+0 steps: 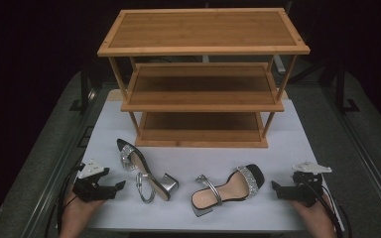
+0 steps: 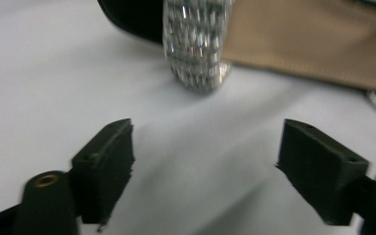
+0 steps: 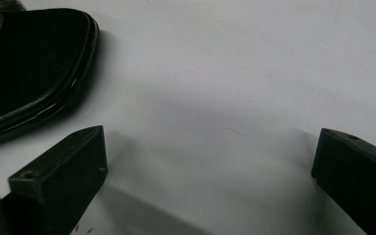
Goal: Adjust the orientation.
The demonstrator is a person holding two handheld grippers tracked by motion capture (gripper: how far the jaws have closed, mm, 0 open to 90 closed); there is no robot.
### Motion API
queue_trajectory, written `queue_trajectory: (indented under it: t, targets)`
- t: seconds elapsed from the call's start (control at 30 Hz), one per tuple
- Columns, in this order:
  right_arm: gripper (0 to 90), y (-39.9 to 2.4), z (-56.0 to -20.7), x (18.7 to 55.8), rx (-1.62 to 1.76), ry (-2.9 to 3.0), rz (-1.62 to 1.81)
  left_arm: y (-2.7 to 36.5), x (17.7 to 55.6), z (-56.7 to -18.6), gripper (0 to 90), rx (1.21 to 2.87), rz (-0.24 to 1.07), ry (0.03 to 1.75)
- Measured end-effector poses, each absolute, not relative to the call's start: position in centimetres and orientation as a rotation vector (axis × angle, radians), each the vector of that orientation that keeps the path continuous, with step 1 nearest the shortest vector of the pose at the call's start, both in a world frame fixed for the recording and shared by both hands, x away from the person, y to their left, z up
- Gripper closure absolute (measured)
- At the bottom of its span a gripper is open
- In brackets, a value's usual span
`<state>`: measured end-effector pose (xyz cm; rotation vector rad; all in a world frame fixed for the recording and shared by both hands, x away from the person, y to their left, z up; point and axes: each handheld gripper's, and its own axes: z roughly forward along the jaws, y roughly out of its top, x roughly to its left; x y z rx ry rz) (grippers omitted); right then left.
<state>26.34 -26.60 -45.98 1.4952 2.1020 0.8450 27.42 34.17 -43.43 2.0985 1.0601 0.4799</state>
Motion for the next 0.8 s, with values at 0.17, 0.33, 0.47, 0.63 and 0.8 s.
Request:
queue_trajectory:
  t: [0.17,0.33,0.47,0.63,0.8]
  targets:
    - [0.0,-26.6,-46.0,26.3,1.495,2.102,0.844,34.0,28.2,-42.7,23.3,2.083,0.512,1.046]
    - [0.0,-26.6,-46.0,26.3,1.494,2.103,0.843,33.7,29.9,-42.3,24.4,2.068,0.519,1.043]
    - [0.0,-26.6,-46.0,26.3,1.495,2.102,0.844,33.0,30.9,-42.3,31.3,2.063,0.507,0.998]
    - [0.0,-26.6,-46.0,26.3,1.497,2.102,0.844,32.3,31.5,-42.2,47.6,2.071,0.522,0.954]
    - [0.0,-26.6,-46.0,26.3,1.497,2.103,0.844,32.2,31.1,-41.7,61.9,2.082,0.556,0.938]
